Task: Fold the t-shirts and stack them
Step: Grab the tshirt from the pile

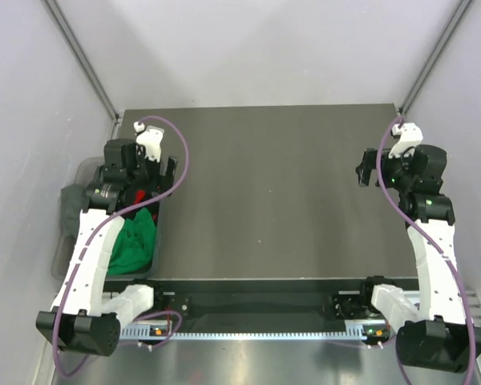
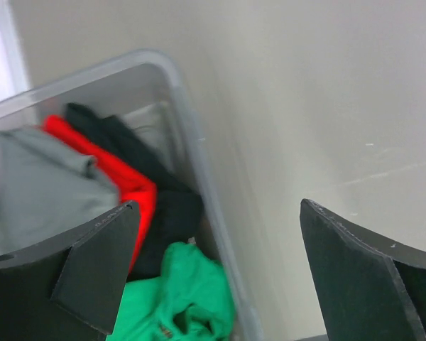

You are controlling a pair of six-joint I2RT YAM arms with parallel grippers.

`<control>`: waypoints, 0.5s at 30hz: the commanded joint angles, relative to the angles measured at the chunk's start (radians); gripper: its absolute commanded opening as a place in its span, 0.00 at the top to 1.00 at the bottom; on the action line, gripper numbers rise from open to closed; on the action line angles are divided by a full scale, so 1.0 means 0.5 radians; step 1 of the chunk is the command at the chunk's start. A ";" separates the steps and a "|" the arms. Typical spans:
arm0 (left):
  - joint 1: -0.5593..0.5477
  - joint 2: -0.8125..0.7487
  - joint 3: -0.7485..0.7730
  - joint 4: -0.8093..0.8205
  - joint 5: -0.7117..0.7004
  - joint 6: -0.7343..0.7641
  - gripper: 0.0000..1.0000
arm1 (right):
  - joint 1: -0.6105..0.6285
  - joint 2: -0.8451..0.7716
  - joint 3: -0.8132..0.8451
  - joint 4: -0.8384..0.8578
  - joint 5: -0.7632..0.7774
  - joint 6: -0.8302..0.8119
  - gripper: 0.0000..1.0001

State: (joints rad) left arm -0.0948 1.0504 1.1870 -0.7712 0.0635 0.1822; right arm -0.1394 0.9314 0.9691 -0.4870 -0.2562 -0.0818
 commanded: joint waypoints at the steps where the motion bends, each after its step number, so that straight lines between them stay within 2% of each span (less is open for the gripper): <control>1: 0.009 -0.060 0.047 -0.071 -0.185 0.175 0.01 | 0.012 -0.092 -0.021 0.035 -0.101 -0.038 0.00; 4: 0.012 -0.119 -0.011 -0.209 -0.234 0.270 0.03 | 0.015 -0.163 -0.061 -0.044 -0.217 -0.249 0.00; 8: 0.027 -0.220 -0.149 -0.326 -0.357 0.363 0.09 | 0.012 -0.221 -0.158 -0.118 -0.374 -0.355 0.00; 15: 0.055 -0.266 -0.465 -0.326 -0.443 0.492 0.26 | 0.012 -0.274 -0.245 -0.063 -0.451 -0.376 0.00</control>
State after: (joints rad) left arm -0.0776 0.9146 0.9947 -0.9344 -0.1219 0.3790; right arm -0.1379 0.8124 0.8467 -0.5446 -0.4316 -0.2409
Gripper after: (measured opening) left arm 0.764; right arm 0.996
